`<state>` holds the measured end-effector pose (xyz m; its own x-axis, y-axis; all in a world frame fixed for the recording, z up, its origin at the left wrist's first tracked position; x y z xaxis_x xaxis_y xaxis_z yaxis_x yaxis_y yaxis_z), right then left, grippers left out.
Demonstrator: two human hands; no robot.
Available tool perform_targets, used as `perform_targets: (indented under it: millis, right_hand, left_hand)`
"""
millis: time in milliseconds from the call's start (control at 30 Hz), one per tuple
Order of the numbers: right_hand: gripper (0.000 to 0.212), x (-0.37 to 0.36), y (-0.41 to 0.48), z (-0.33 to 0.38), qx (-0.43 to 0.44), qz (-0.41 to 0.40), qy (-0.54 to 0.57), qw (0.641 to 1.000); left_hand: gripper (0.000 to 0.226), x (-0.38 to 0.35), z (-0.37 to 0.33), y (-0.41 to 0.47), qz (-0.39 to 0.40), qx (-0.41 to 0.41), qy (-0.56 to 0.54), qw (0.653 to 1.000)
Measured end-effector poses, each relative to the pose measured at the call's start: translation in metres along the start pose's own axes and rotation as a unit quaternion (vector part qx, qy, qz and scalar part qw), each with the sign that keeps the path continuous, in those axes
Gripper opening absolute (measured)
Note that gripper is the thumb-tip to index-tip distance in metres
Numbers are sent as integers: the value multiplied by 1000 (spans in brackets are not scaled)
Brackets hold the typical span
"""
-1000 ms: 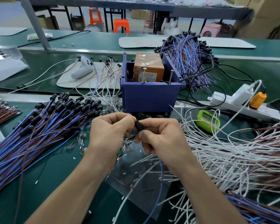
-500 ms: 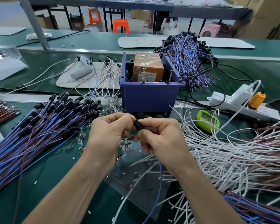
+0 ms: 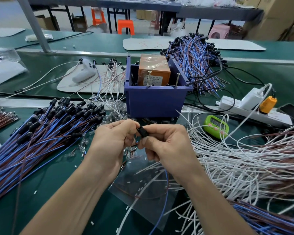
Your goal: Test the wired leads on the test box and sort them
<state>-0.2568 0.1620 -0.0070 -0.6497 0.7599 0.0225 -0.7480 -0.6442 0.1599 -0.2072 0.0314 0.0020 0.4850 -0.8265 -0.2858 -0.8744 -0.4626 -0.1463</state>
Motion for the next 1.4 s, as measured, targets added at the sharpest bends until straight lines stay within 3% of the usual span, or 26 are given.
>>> perform_targets:
  millis: [367,600,933,1100,1400]
  right_hand:
    - [30,-1,-1,1,1,5,4,1000]
    - [29,4,1,0,17,-30,-3,999]
    - [34,4,1,-2,23,-31,-1,999]
    - [34,3,1,-4,17,-30,0,999]
    - [30,1,2,-6,13,-15,17,1000]
  left_hand:
    - [38,1,-2,0,7,9,4,1000]
    - [35,4,-2,-2,52,-2,-7,999]
    - [31,8,2,2,13,-10,2,1000]
    - [32,6,0,1,35,-6,10,999]
    - [36,3,0,1,55,49,-52,996]
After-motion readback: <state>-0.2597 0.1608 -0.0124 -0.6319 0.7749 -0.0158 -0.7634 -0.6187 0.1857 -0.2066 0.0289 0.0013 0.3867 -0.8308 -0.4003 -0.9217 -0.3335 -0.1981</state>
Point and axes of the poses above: each hand's wrist, its own y-axis towards the middle knuckle, its own x-axis out of the back of the hand, z = x × y, the point moved 2 cm from there along y, towards the middle knuckle, and after that the axes turned 4 degrees about z, right-handed, at the moved point
